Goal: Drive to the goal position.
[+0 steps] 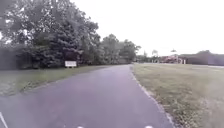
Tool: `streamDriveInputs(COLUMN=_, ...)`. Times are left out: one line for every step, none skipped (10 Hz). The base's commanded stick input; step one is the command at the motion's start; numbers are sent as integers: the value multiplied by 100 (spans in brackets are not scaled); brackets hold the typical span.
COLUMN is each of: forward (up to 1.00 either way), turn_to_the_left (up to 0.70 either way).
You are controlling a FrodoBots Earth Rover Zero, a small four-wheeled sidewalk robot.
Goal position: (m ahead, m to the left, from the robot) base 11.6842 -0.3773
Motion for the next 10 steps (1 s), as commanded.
streamDriveInputs(forward=70, turn_to_the_left=0)
streamDriveInputs(forward=70, turn_to_the_left=0)
streamDriveInputs(forward=70, turn_to_the_left=0)
streamDriveInputs(forward=70, turn_to_the_left=-2)
streamDriveInputs(forward=70, turn_to_the_left=-9)
streamDriveInputs(forward=70, turn_to_the_left=-12)
streamDriveInputs(forward=70, turn_to_the_left=-8)
streamDriveInputs(forward=70, turn_to_the_left=0)
streamDriveInputs(forward=70, turn_to_the_left=0)
streamDriveInputs(forward=70, turn_to_the_left=0)
